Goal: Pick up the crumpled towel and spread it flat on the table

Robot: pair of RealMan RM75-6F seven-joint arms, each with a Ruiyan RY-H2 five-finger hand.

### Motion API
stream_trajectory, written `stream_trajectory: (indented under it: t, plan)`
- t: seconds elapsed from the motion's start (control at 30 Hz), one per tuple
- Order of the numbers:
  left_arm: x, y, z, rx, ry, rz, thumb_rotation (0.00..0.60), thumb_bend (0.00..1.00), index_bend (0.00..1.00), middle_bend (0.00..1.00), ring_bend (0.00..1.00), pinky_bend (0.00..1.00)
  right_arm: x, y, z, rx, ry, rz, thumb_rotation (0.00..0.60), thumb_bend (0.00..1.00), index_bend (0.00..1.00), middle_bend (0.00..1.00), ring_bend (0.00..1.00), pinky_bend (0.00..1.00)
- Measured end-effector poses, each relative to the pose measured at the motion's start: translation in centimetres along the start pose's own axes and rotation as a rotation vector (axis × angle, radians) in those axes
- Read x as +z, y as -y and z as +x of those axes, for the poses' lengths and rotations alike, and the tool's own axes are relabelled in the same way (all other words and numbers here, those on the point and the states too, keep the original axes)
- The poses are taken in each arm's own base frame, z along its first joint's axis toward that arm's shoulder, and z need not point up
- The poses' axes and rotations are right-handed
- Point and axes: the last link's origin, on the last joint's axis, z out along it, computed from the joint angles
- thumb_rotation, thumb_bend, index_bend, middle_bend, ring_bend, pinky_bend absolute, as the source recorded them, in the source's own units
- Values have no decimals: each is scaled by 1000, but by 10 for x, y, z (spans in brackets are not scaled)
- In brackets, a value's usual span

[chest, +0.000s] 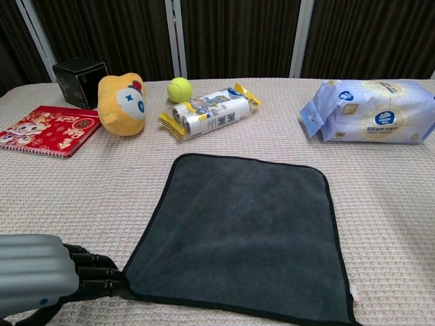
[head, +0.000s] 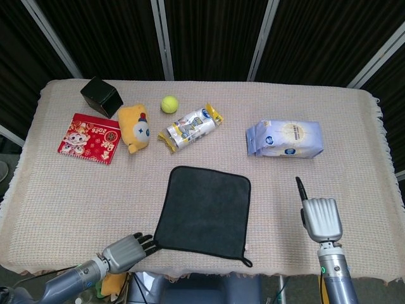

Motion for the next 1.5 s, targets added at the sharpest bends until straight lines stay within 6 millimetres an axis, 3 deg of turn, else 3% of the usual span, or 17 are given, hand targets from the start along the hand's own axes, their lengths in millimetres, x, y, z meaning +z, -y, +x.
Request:
stream_trajectory:
  t: [0.2,0.27,0.4,0.6,0.9,1.0,1.17,1.37,1.5]
  plan:
    - [-2,1,-1,-2,-1,-2,600,890,66,71,63,182,0,0,0,-5,-1,1,600,513,0,930,907,794]
    - [-2,2,-1,-5,-4,-1,600,785,59,67,63,179,0,1,-1,-7,0,1,600,513,0,930,908,795]
    - [-3,3,0,-9,-20,4,600,469,42,40,54,150,0,1,-1,-7,-2,3,600,512,0,930,907,795]
    - [-4,5,5,-31,-75,23,600,217,35,34,53,145,0,0,0,-7,-5,1,600,512,0,930,908,794]
    - [-14,8,14,-124,-162,49,600,139,32,33,53,133,0,-2,0,-6,-15,2,600,513,0,904,886,774]
    - [-18,10,17,-154,-195,63,600,130,30,31,44,126,-1,-2,1,-2,-25,6,600,512,0,821,808,718]
    - [-26,17,21,-208,-293,120,600,119,12,8,11,102,-1,-3,2,16,-67,29,600,513,0,569,574,554]
    - [-43,34,17,-286,-461,252,600,95,0,0,0,32,-4,-11,-3,60,-116,63,600,452,0,205,169,219]
    - [-60,48,8,-296,-563,355,600,75,0,0,0,3,-8,-21,-10,95,-121,70,600,371,0,36,16,84]
